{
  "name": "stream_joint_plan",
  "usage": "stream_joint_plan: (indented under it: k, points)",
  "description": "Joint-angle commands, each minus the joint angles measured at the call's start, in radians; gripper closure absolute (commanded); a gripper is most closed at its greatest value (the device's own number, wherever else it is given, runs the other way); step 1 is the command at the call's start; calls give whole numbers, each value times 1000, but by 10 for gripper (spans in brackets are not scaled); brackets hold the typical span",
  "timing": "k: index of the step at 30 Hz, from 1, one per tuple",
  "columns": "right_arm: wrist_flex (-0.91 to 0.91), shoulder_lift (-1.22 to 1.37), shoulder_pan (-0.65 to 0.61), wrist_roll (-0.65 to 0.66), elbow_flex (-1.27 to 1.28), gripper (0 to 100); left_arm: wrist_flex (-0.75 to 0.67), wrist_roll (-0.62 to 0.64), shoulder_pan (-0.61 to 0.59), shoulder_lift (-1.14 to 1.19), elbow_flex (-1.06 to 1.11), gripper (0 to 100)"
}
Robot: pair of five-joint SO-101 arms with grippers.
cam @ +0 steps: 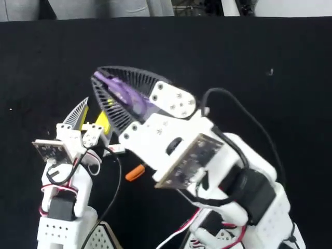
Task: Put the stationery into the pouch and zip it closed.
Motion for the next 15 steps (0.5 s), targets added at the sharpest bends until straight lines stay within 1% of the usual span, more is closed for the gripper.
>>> stream_joint_plan:
  k: [1,4,8,15]
  points:
    - [-28,28,-32,-14,-8,988,-98,-6,-7,-6,24,798]
    - [-28,61,-69,-29,-8,988,-143,-9,-7,-6,64,798]
    - [-28,104,-130,-110,-25,988,-157,-9,-8,-6,90,798]
    - [-12,191,-141,-123,-226,988,-157,-9,-8,-6,93,798]
